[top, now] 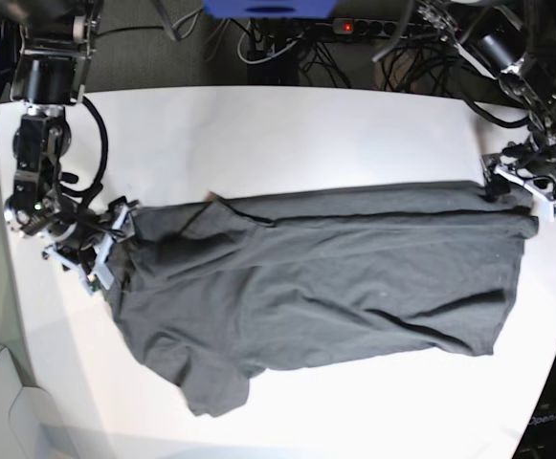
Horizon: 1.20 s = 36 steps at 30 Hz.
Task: Layout the t-shirt on the table in an organized manner, then fold the t-shirt properly
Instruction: 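Hold the folded edge with both grippers and pull it taut, then drag the held fold edge toward the collar end with both grippers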
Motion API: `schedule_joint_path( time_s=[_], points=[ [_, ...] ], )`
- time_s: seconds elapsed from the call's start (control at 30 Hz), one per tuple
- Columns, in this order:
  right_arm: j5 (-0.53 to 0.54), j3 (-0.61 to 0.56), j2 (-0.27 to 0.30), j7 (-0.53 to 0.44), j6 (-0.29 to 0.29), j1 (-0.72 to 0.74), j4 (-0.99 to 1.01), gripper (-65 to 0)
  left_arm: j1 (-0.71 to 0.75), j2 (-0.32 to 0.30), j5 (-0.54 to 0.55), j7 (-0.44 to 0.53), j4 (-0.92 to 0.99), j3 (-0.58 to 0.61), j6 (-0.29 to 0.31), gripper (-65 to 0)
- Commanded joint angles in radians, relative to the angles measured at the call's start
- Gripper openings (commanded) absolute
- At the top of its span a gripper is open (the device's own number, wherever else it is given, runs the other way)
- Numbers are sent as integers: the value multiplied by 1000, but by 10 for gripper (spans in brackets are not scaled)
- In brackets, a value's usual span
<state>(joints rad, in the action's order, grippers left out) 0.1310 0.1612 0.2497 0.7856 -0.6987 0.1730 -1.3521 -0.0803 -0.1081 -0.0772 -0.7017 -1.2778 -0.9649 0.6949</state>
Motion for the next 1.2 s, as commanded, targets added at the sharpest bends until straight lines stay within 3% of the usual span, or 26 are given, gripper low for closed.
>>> schedule_joint_path(
  time_s=[0.0, 0.2, 0.47, 0.67, 0.8, 1.03, 1.07, 1.17],
  points=[
    [8, 5, 21, -21, 1, 20, -3, -227, -6, -9, 6, -6, -7, 11, 3, -54],
    [8, 5, 23, -27, 1, 18, 50, -227, -8, -9, 6, -6, -7, 37, 3, -54],
    [8, 5, 35, -128, 1, -26, 90, -228, -9, -9, 6, -6, -6, 37, 3, -55],
    [8, 5, 36, -128, 1, -31, 89, -231, -9, -11, 6, -6, -4, 37, 3, -73],
    [8, 5, 36, -128, 1, -34, 90, -318, -9, -11, 6, -6, -4, 37, 3, -215],
    [8, 5, 40, -127, 1, -63, 86, -638, -9, -11, 1, -13, -4, 36, 3, -617],
    [8, 5, 47, -124, 1, -68, 82, -650, -9, -11, -2, -14, -4, 33, 3, -650],
    [8, 5, 61, -125, 1, -105, 79, -650, -3, -26, -3, -16, -9, 33, 3, -638]
  ],
)
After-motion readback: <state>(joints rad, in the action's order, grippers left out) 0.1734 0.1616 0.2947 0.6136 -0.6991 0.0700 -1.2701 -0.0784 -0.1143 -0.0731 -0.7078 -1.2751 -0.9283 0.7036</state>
